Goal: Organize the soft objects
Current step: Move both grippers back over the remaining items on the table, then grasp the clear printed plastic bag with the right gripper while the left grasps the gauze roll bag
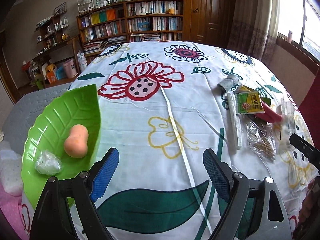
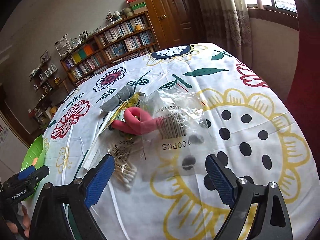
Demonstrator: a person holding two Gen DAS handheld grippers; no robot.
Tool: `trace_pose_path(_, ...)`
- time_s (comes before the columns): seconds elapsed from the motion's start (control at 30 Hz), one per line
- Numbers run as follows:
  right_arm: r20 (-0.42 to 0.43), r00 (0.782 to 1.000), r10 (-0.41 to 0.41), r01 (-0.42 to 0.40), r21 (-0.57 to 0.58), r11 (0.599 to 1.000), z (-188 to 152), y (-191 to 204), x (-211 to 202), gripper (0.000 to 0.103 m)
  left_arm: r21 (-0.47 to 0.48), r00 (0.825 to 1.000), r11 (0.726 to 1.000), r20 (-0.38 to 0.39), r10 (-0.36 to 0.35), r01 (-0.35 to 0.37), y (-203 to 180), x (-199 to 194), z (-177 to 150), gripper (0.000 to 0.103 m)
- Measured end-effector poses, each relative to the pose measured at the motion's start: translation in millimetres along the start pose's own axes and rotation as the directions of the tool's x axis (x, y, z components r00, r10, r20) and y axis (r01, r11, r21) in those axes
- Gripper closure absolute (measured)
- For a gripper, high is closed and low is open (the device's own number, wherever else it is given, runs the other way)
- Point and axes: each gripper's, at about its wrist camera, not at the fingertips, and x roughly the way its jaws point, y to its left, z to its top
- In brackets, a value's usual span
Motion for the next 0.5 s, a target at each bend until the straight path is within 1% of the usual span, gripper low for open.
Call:
trace_pose_path(0.23, -0.015, 1.0, -0.018, 0.018, -0.018, 1.0, 15.7, -16.7, 14.3, 0.003, 0.046, 1.0, 0.999, -0.01, -0.023, 0.024, -24.2, 6.9, 5.6, 0.016)
trace_pose_path(0.33, -0.033, 0.999, -0.01, 0.009, -0.027, 1.0, 23.0, -20.7, 23.6, 0.003, 0.062, 1.0, 0.998, -0.012, -0.029, 0.03, -33.1, 9.8, 9.1, 0.016)
trace_pose_path(0.43, -0.062, 0.998, 0.022, -0.024, -0.021, 0.999, 27.6, -23.9, 34.3, 0.003, 0.078, 0.999, 0.996, -0.014, -0.034, 0.035, -41.9, 12.7, 12.0, 0.016)
trace_pose_path(0.5, -0.075, 0.997, 0.018, -0.02, -0.024, 1.0, 28.6, -24.7, 41.5, 0.003, 0.086, 0.999, 0.996, -0.017, -0.036, 0.037, -46.1, 14.6, 13.2, 0.016)
